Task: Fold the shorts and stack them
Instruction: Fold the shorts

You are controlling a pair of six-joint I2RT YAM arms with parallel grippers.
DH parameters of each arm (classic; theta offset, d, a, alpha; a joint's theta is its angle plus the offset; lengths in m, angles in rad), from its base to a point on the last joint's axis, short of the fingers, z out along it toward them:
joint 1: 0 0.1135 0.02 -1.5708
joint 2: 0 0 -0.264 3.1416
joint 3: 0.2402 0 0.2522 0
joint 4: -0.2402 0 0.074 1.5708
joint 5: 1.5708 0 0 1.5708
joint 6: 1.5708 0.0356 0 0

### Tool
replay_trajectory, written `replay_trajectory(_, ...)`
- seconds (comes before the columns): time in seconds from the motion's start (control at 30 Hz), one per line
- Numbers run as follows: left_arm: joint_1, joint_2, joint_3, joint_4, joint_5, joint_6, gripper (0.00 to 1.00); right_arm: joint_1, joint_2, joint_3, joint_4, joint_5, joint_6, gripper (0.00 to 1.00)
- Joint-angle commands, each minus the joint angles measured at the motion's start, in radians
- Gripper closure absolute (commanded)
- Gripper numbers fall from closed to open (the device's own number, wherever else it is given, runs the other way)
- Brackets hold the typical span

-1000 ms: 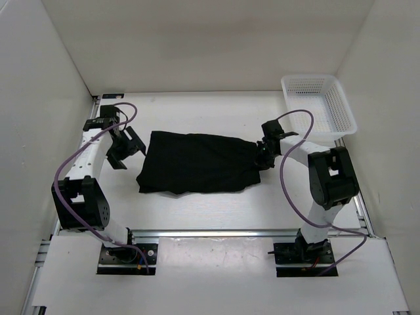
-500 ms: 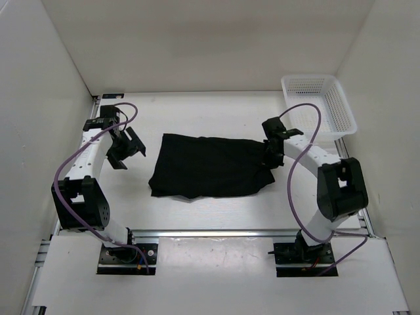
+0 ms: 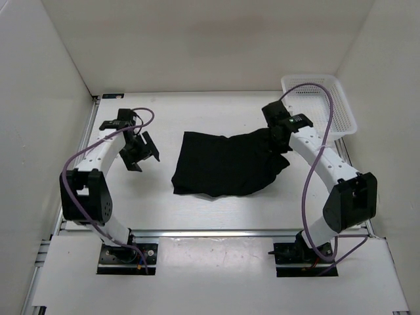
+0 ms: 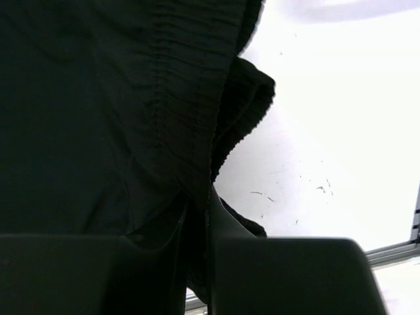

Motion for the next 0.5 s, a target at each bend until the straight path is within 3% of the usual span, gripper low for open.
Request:
replay_trajectory(0.0,-0.015,0.097,-0.017,0.069,0.017,-0.006,0.14,0.065,0.012,0.141,-0.063,0.074,-0.021,1.0)
replay_trajectory(0.03,-0.027,0.124,-0.017,0.089,0.017,0.003,0.18,0.1,0.035,0.167,-0.073,0.089,-0.021,1.0)
replay_trajectory(0.07,-0.039,0.15,-0.006,0.089,0.026,0.003,0.42,0.117,0.051,0.193,-0.091,0.089,-0.021,1.0)
replay_trajectory(0.13,-0.048,0.22,0.02,0.098,0.015,0.014,0.72,0.16,0.097,0.265,-0.111,0.114,-0.011,1.0)
replay_trajectory(0.2,-0.071,0.269,0.046,0.108,0.015,0.014,0.9,0.181,0.138,0.298,-0.122,0.124,-0.002,1.0)
replay_trajectory(0.47,-0.145,0.372,0.111,0.117,0.015,0.016,0.9,0.241,0.223,0.403,-0.14,0.134,0.007,1.0)
